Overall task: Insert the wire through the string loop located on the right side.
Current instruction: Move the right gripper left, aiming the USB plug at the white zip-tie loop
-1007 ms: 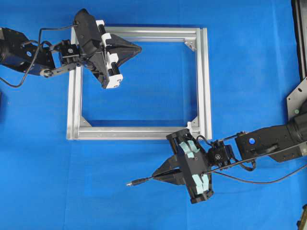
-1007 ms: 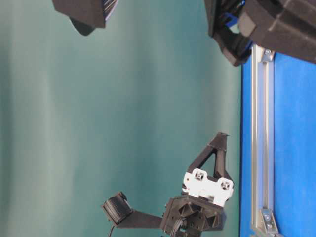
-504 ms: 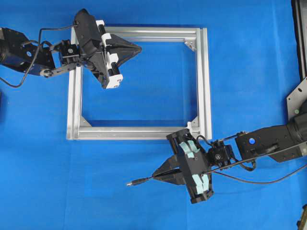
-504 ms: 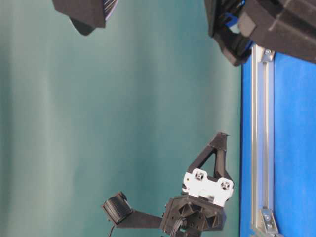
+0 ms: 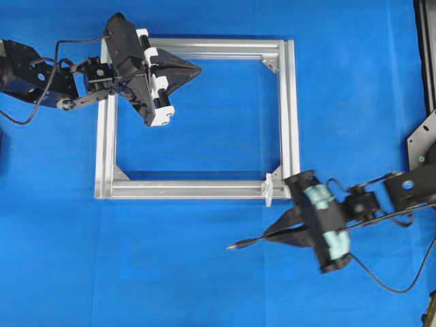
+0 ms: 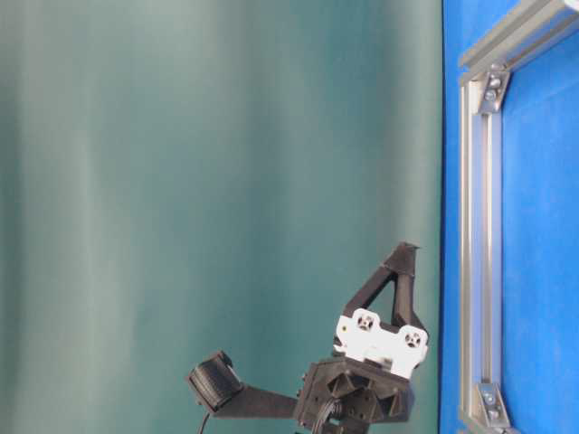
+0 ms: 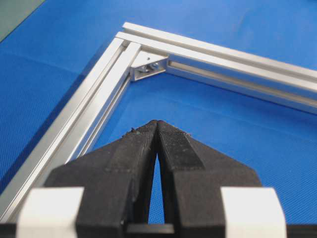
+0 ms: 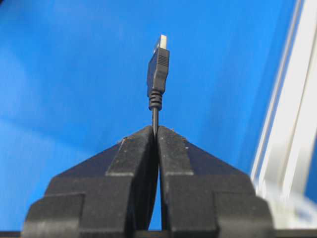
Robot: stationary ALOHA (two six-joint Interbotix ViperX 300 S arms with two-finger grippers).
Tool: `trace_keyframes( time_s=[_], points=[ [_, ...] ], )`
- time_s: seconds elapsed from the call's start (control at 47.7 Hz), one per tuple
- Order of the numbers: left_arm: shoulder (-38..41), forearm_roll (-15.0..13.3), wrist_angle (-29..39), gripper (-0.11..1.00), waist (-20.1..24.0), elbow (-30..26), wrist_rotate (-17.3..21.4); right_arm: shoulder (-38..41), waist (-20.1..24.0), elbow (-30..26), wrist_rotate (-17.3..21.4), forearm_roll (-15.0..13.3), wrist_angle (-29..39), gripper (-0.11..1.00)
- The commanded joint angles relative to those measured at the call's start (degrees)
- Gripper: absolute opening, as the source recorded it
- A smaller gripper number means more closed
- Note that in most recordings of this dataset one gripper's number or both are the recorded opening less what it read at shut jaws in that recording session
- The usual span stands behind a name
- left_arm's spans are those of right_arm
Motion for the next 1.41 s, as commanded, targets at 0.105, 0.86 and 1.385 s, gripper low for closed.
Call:
trace_keyframes(
  time_s=[0.105, 0.86, 1.385],
  points=[
    [-1.7, 0.2, -0.3, 0.0, -0.1, -0.5, -0.1, -8.5, 0.3, 7.0, 0.2, 0.2, -0.5, -0.04],
    [-1.7, 0.1, -0.5, 0.0, -0.2, -0.6, -0.1, -21.4, -0.3, 17.0, 0.1, 0.2, 1.9, -0.04],
    [-1.7, 0.1, -0.5, 0.0, -0.4, -0.5, -0.1, -21.2, -11.0, 18.5, -0.4, -0.1, 0.4, -0.04]
  ],
)
